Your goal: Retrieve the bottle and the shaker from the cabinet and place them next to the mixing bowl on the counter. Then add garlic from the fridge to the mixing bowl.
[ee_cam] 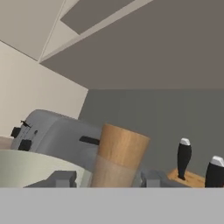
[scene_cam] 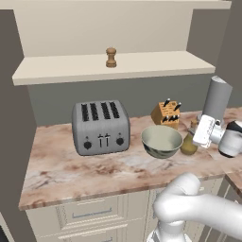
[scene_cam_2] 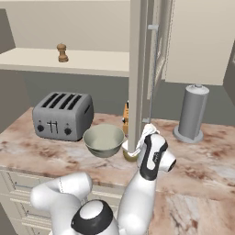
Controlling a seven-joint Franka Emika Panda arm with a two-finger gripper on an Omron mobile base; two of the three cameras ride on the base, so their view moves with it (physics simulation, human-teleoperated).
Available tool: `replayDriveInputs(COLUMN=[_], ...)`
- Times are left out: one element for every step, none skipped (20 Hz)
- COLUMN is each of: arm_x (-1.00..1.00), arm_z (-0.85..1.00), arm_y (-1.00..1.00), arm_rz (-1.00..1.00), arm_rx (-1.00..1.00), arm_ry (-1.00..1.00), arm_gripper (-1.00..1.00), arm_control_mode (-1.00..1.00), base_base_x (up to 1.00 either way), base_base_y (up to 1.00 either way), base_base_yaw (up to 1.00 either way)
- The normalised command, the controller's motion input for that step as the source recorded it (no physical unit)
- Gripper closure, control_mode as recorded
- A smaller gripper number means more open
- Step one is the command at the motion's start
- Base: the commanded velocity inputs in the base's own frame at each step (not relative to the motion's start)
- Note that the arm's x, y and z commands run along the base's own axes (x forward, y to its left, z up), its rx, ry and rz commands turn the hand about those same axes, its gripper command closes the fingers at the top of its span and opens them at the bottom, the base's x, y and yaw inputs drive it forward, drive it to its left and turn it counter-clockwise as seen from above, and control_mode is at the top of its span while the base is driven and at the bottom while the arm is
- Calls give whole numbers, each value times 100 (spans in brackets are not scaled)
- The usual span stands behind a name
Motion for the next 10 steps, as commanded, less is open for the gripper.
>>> replayDriveInputs(arm_x=[0, 0, 0, 0, 0, 0, 0, 0, 0, -4], arm_z=[-6, -4, 0, 0, 0, 0, 0, 0, 0, 0], arm_y=[0, 0, 0, 0, 0, 0, 0, 0, 0, 0], arm_rz=[0, 0, 0, 0, 0, 0, 0, 0, 0, 0], arm_rx=[0, 0, 0, 0, 0, 0, 0, 0, 0, 0], arm_ry=[0, 0, 0, 0, 0, 0, 0, 0, 0, 0], arm_gripper=[-100, -100, -100, -100, -100, -100, -100, -100, -100, -100], arm_control_mode=[-100, -100, -100, -100, -100, -100, -100, -100, -100, -100], base_base_x=[0, 0, 0, 0, 0, 0, 0, 0, 0, 0], base_base_y=[0, 0, 0, 0, 0, 0, 0, 0, 0, 0], base_base_yaw=[0, 0, 0, 0, 0, 0, 0, 0, 0, 0])
